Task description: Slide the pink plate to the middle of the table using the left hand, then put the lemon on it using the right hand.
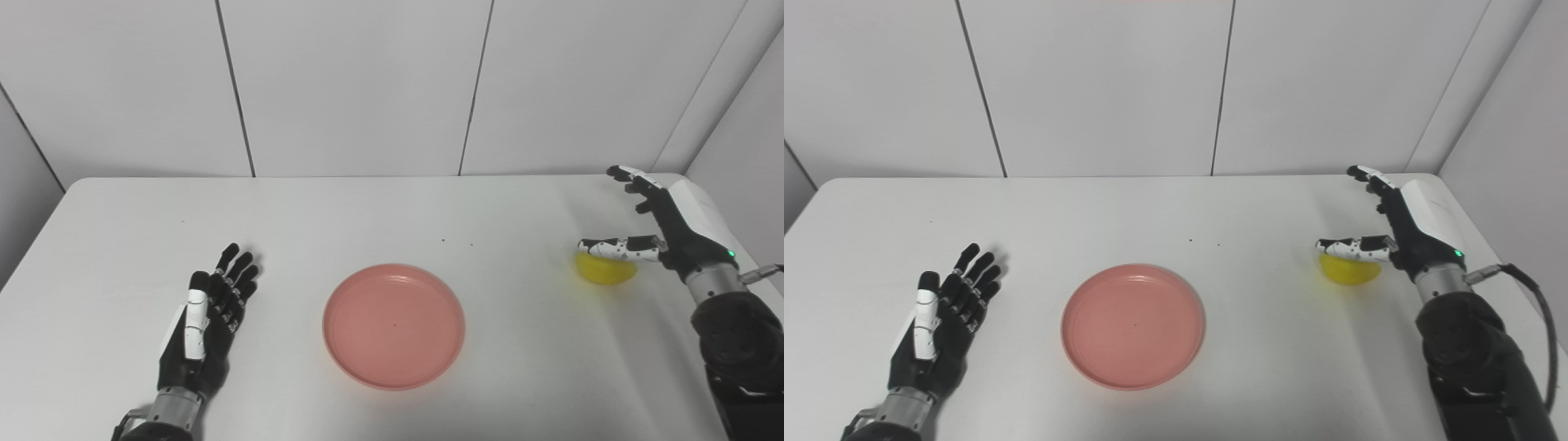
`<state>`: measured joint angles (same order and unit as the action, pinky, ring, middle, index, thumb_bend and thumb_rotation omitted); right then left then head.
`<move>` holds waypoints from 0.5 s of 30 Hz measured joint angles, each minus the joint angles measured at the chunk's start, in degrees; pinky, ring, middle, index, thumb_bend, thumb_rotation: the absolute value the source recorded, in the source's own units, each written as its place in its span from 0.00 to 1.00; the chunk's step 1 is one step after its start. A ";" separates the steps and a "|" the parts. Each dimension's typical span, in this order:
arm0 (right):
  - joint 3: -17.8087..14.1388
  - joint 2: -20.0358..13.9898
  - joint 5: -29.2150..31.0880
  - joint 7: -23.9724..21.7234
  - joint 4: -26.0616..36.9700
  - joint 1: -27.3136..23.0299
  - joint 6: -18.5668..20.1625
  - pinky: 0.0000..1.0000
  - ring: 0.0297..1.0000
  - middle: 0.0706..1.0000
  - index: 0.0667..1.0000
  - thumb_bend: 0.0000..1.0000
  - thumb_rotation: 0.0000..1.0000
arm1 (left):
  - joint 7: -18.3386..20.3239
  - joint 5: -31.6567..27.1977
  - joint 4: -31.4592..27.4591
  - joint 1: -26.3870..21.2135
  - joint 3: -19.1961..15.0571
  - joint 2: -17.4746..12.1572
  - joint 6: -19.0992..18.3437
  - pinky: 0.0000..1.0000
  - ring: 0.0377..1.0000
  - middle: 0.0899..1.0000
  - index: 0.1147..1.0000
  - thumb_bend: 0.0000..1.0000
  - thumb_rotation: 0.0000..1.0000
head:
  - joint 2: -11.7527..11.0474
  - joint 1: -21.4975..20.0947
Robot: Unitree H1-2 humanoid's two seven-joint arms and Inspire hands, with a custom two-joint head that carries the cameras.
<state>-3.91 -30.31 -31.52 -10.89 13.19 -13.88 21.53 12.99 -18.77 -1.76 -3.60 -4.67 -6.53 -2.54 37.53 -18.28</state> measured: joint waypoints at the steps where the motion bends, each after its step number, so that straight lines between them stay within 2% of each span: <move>1: 0.19 0.00 -0.23 -0.09 -0.21 0.00 0.59 0.70 0.82 0.85 0.83 0.91 0.27 | 0.19 -0.18 0.56 -0.36 -0.15 -0.32 0.26 0.95 0.93 0.93 0.90 0.81 0.99 | 0.00 -0.26; 5: 0.73 -0.02 -0.45 -0.62 -0.91 0.00 1.22 0.70 0.82 0.85 0.83 0.92 0.28 | 0.99 -0.62 2.29 -1.38 -0.88 -1.29 1.04 0.93 0.91 0.90 0.88 0.80 0.98 | -0.09 -0.44; 8: 0.95 -0.01 -0.33 -1.56 -2.02 0.00 2.02 0.74 0.84 0.86 0.84 0.92 0.26 | 1.02 -0.96 2.65 -1.68 -1.14 -1.35 1.08 0.91 0.90 0.90 0.87 0.81 0.97 | -0.26 -1.58; 13: 1.24 0.00 0.20 -2.36 -2.93 0.02 2.61 0.75 0.84 0.87 0.84 0.91 0.24 | 1.11 -0.99 2.74 -1.68 -1.22 -1.43 1.08 0.92 0.90 0.89 0.86 0.81 0.97 | -0.44 -1.67; 15: 1.66 0.01 0.10 -2.36 -3.33 0.02 2.65 0.75 0.84 0.86 0.84 0.92 0.26 | 1.22 -1.29 2.92 -1.69 -1.41 -1.45 1.08 0.93 0.90 0.89 0.86 0.81 0.96 | -0.44 -1.93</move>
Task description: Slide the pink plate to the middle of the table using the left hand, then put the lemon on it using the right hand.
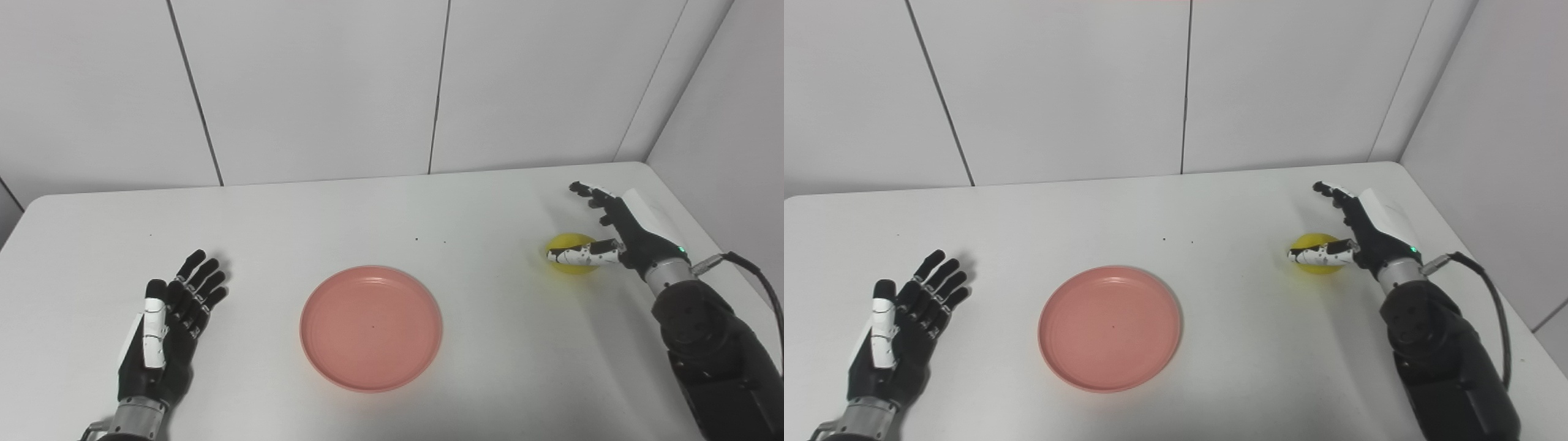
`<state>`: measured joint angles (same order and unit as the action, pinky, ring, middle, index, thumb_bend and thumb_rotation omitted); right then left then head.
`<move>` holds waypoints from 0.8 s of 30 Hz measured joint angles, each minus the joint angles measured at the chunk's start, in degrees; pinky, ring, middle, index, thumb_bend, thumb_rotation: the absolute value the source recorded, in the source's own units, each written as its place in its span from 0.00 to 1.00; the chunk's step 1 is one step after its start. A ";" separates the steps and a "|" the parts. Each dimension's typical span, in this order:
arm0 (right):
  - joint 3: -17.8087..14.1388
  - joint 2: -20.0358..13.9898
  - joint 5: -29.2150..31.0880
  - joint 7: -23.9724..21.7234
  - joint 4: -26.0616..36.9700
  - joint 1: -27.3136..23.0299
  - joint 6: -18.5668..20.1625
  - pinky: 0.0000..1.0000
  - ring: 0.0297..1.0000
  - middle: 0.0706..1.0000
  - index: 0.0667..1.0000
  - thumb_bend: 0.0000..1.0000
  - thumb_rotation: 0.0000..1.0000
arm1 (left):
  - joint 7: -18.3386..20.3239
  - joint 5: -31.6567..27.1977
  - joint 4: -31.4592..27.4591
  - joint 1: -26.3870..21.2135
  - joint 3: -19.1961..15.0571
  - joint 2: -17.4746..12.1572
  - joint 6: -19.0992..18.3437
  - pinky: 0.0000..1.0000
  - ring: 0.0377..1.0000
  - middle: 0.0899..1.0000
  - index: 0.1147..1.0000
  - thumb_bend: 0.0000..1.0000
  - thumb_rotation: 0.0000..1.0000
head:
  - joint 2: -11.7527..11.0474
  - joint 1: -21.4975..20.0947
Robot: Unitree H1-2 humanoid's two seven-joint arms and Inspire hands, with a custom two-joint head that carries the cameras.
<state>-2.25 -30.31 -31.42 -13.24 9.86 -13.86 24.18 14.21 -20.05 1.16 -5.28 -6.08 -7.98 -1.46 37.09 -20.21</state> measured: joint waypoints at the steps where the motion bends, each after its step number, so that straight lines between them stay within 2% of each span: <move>1: 0.52 0.00 -0.58 0.02 -0.49 0.00 0.07 0.75 0.84 0.86 0.84 0.92 0.26 | 0.11 -0.26 0.14 -0.02 -0.16 -0.03 0.00 0.93 0.90 0.89 0.86 0.81 0.96 | 0.00 0.00; 7: 2.55 0.20 -1.88 0.01 -1.35 0.00 1.00 0.75 0.84 0.86 0.85 0.92 0.24 | 0.71 -0.89 1.08 -0.37 -0.78 -0.86 0.07 0.94 0.91 0.89 0.86 0.84 0.94 | -0.61 -3.77; 12: 3.31 0.23 -2.23 0.01 -2.70 -0.01 2.29 0.76 0.84 0.86 0.84 0.92 0.25 | 0.99 -0.88 3.34 -1.50 -1.85 -1.97 0.99 0.97 0.91 0.89 0.87 0.86 0.94 | -0.62 -4.04; 16: 3.17 0.23 -2.36 0.01 -2.82 -0.01 2.39 0.77 0.85 0.86 0.84 0.88 0.42 | 1.41 -0.89 4.85 -2.05 -2.19 -2.66 2.47 0.95 0.90 0.87 0.85 0.86 0.94 | -0.26 -3.60; 18: 3.06 0.24 -2.38 0.00 -2.82 -0.01 2.41 0.77 0.84 0.85 0.83 0.83 0.46 | 1.89 -0.89 5.28 -2.26 -2.18 -2.90 2.71 0.94 0.90 0.87 0.85 0.86 0.94 | -0.26 -3.52; 22: 2.89 0.35 -2.46 -0.27 -2.81 -0.01 2.43 0.77 0.84 0.85 0.83 0.86 0.37 | 2.20 -0.89 5.76 -2.48 -2.21 -3.05 3.32 0.93 0.89 0.87 0.84 0.86 0.94 | -0.18 -3.34; 24: 2.85 0.35 -2.07 -1.00 -2.81 -0.01 2.43 0.77 0.85 0.85 0.83 0.87 0.35 | 2.38 -0.90 5.81 -2.49 -2.21 -3.05 3.60 0.92 0.89 0.87 0.84 0.85 0.94 | -0.18 -3.34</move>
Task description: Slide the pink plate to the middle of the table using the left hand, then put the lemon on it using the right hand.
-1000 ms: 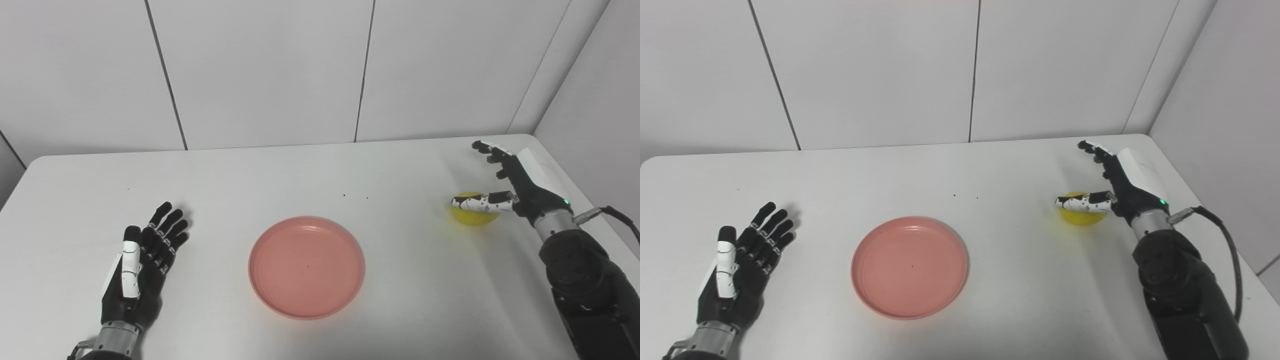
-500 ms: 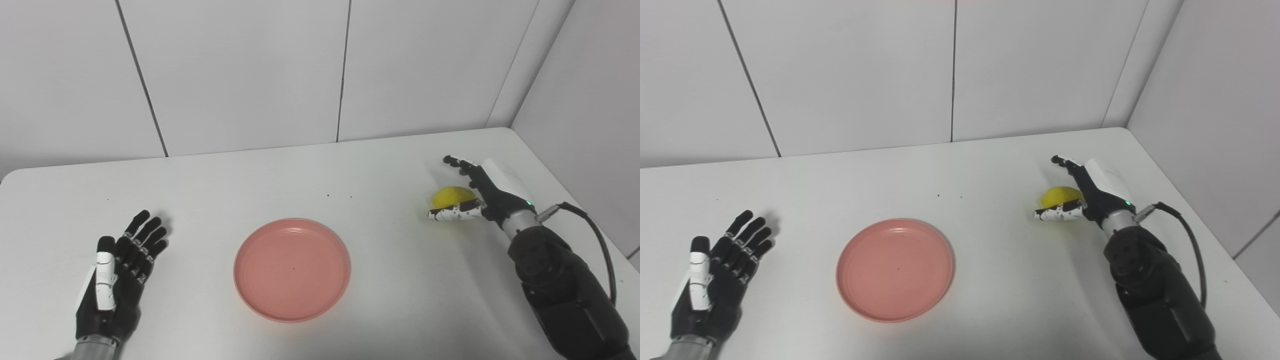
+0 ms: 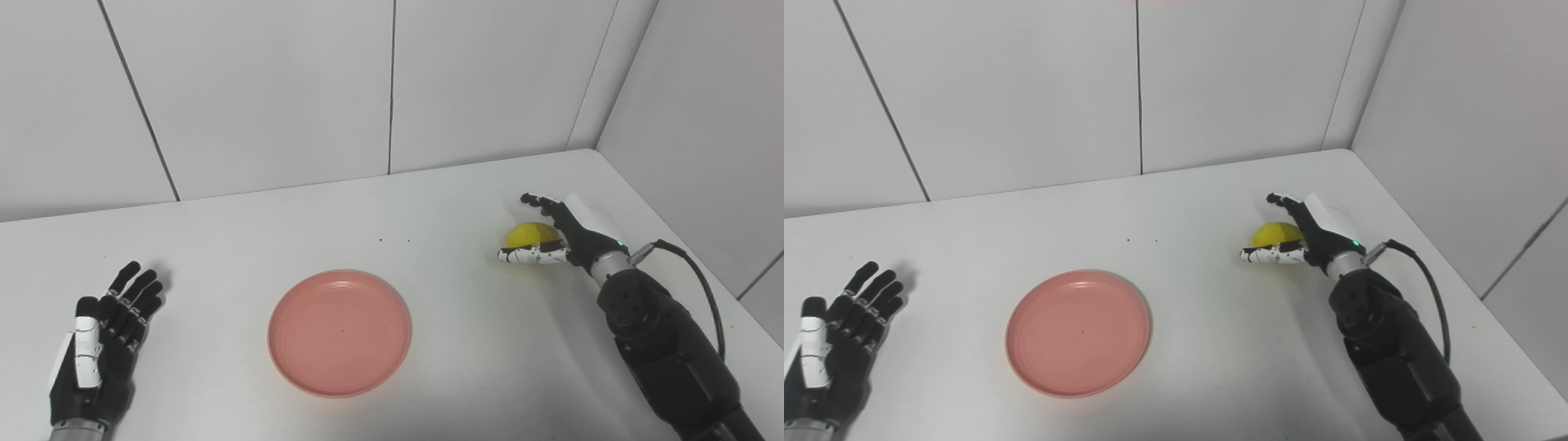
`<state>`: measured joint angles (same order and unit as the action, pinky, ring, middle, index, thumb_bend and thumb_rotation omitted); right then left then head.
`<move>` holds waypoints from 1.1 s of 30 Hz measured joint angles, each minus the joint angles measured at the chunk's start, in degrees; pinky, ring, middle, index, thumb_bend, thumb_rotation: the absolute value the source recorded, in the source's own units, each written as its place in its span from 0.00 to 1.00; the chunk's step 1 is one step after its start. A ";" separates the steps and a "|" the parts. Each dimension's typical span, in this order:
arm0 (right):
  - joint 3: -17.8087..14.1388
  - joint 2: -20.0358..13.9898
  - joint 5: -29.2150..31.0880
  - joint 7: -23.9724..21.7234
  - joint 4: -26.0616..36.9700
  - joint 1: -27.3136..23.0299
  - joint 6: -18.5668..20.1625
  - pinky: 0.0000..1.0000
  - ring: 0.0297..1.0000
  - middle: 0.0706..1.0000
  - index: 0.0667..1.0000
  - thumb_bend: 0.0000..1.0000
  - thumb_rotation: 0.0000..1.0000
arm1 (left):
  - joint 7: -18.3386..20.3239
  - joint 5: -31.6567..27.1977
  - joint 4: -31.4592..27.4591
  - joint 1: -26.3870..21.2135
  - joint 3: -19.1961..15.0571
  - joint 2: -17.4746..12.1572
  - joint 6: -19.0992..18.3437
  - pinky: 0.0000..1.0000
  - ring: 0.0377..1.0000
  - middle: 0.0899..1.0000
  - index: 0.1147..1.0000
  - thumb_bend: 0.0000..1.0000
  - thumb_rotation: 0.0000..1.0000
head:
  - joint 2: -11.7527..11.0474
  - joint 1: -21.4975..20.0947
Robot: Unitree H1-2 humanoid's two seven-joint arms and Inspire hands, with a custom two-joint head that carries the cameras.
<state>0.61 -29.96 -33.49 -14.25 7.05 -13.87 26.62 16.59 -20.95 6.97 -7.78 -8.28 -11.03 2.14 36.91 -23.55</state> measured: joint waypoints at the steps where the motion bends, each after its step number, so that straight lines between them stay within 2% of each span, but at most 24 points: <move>1: -0.03 0.00 0.34 -0.41 0.00 0.00 0.01 0.78 0.85 0.86 0.83 0.88 0.35 | 0.10 0.00 0.04 0.00 0.00 0.00 0.13 0.92 0.89 0.86 0.84 0.85 0.94 | 0.00 0.09; 6: -0.07 0.07 1.29 -1.68 -0.40 0.00 0.02 0.71 0.81 0.84 0.84 0.91 0.28 | 0.16 -0.01 0.04 0.00 0.03 0.00 0.73 0.92 0.89 0.87 0.84 0.86 0.94 | 0.09 0.09; 17: 1.46 0.09 -2.58 -6.18 -0.82 -0.52 0.06 0.73 0.84 0.88 0.87 0.95 0.28 | 0.17 -0.01 -0.15 0.08 0.13 -0.04 0.72 0.92 0.88 0.87 0.84 0.85 0.94 | 0.18 0.09; 24: 1.48 0.26 -5.14 -8.62 -0.81 -1.20 0.05 0.69 0.81 0.85 0.84 0.92 0.27 | 0.24 -0.02 -0.14 0.08 0.15 -0.06 0.72 0.91 0.88 0.87 0.85 0.84 0.94 | 0.26 0.09; 28: 1.63 0.33 -5.25 -8.31 -0.91 -1.24 0.05 0.68 0.78 0.82 0.81 0.91 0.27 | 0.60 -0.03 -0.09 0.08 0.15 -0.07 0.73 0.90 0.88 0.87 0.84 0.84 0.93 | 0.35 0.09; 33: 1.73 0.61 -3.72 -5.71 -1.67 -1.24 0.00 0.65 0.72 0.76 0.75 0.87 0.22 | 0.71 -0.02 -0.06 0.08 0.15 -0.05 0.91 0.89 0.87 0.87 0.84 0.83 0.93 | 0.35 0.00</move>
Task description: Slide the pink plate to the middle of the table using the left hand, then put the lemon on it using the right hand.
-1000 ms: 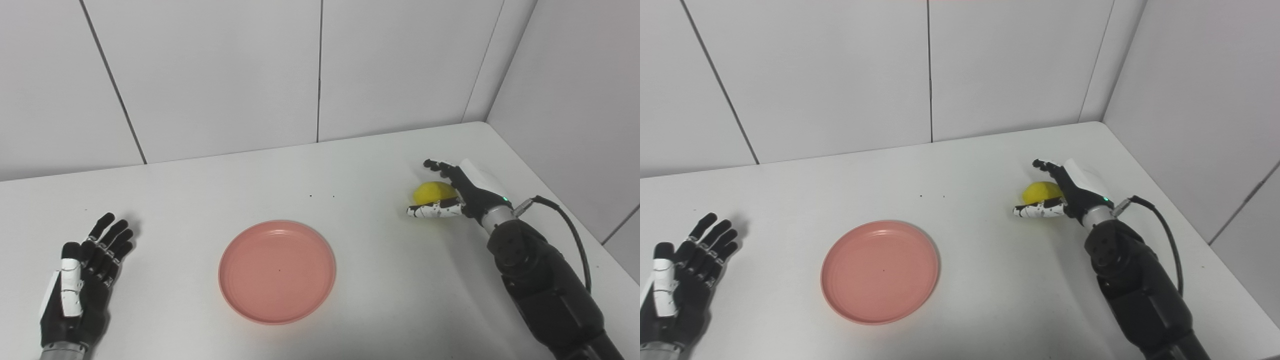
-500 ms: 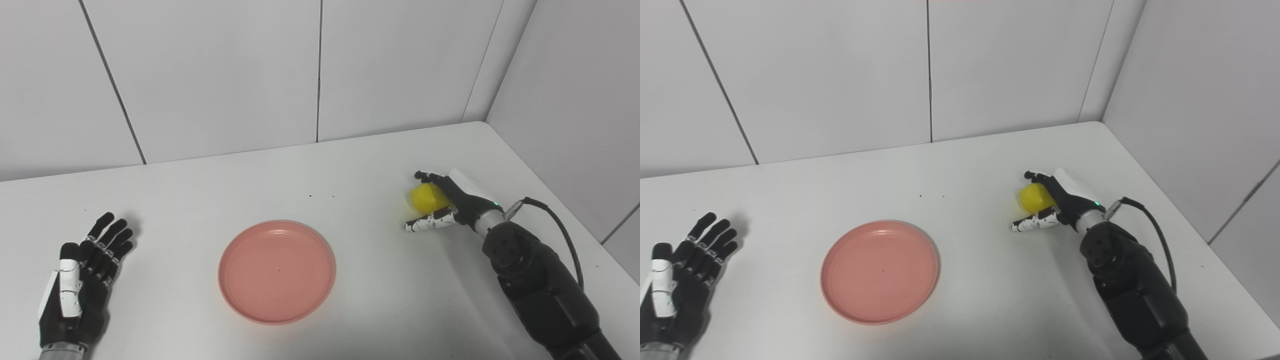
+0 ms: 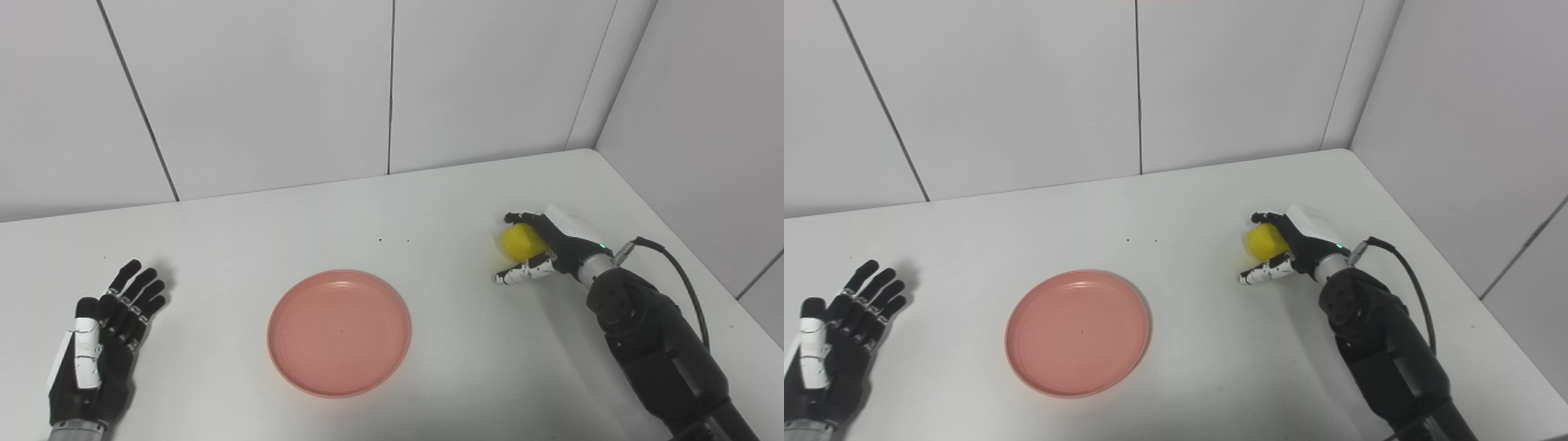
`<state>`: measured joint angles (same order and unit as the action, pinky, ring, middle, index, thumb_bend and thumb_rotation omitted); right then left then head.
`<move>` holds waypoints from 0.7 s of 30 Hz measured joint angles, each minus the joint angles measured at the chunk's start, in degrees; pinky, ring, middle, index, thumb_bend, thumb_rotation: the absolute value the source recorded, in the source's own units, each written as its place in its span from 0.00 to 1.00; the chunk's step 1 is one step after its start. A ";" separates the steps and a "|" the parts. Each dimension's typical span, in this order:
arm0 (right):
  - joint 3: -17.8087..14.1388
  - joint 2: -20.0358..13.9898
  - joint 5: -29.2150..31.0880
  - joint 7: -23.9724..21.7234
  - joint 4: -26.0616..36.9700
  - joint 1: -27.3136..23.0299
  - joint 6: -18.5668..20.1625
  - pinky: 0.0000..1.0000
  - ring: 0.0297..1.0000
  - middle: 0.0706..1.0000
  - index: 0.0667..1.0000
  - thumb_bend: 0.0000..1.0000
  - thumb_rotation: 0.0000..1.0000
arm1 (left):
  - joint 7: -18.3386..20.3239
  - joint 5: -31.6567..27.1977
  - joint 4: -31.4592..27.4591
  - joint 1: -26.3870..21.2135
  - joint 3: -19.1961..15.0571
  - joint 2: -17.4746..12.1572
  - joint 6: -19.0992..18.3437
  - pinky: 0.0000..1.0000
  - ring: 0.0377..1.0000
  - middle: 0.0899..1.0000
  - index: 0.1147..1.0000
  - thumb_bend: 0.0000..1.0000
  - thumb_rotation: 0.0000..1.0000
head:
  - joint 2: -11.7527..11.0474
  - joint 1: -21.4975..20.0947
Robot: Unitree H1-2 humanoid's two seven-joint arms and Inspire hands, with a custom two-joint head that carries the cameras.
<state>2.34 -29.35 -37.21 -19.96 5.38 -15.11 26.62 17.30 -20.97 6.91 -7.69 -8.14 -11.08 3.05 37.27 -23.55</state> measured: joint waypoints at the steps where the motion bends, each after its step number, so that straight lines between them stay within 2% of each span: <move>1: 0.01 0.12 0.37 0.59 -0.03 0.00 -0.02 0.64 0.72 0.75 0.75 0.87 0.21 | 0.00 0.00 0.00 0.00 -0.01 0.00 0.01 0.90 0.87 0.87 0.84 0.83 0.94 | 0.00 0.00; 6: 0.04 1.18 1.60 3.26 -0.22 0.11 -0.12 0.59 0.66 0.70 0.70 0.82 0.18 | 0.04 0.01 -0.01 0.00 0.07 -0.01 0.05 0.90 0.88 0.87 0.84 0.82 0.94 | 0.00 0.09; 9: 0.16 1.39 2.69 4.03 -0.20 0.13 -0.20 0.57 0.64 0.68 0.69 0.81 0.24 | 0.11 0.00 -0.01 0.00 0.10 -0.01 0.09 0.90 0.88 0.88 0.85 0.81 0.94 | 0.18 0.00; 10: 0.22 1.40 2.89 4.41 -0.19 0.19 -0.21 0.56 0.63 0.67 0.70 0.77 0.27 | 0.17 0.00 -0.01 0.00 0.09 -0.01 0.09 0.89 0.88 0.88 0.85 0.81 0.95 | 0.18 0.00; 11: 0.26 1.45 3.04 4.72 -0.19 0.26 -0.22 0.56 0.63 0.67 0.69 0.76 0.28 | 0.30 0.00 -0.01 0.00 0.09 -0.01 0.10 0.89 0.88 0.88 0.85 0.81 0.95 | 0.18 0.00; 12: 0.27 1.57 3.19 5.08 -0.18 0.33 -0.22 0.54 0.61 0.65 0.69 0.71 0.27 | 0.42 0.00 -0.01 0.01 0.09 -0.01 0.12 0.89 0.88 0.88 0.85 0.81 0.94 | 0.18 0.00; 14: 0.17 2.09 3.90 6.48 -0.20 0.55 -0.41 0.49 0.55 0.59 0.64 0.59 0.19 | 0.48 -0.01 -0.01 0.01 0.07 0.00 0.13 0.89 0.87 0.87 0.84 0.80 0.94 | 0.18 0.09; 16: 0.03 3.25 4.47 8.25 -0.29 0.98 -1.41 0.44 0.51 0.54 0.61 0.55 0.05 | 0.51 -0.01 -0.08 0.04 0.07 0.00 0.13 0.89 0.88 0.87 0.84 0.80 0.94 | 0.26 0.00; 21: -0.08 4.73 5.64 10.84 -0.97 1.35 -3.48 0.38 0.44 0.46 0.59 0.55 0.00 | 0.53 -0.01 -0.24 0.05 0.11 0.04 0.13 0.89 0.88 0.88 0.85 0.80 0.94 | 0.44 0.17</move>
<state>2.26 -24.62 -31.56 -9.12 4.42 -13.76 23.13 17.83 -20.98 6.67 -7.64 -8.02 -11.04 3.18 37.70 -23.38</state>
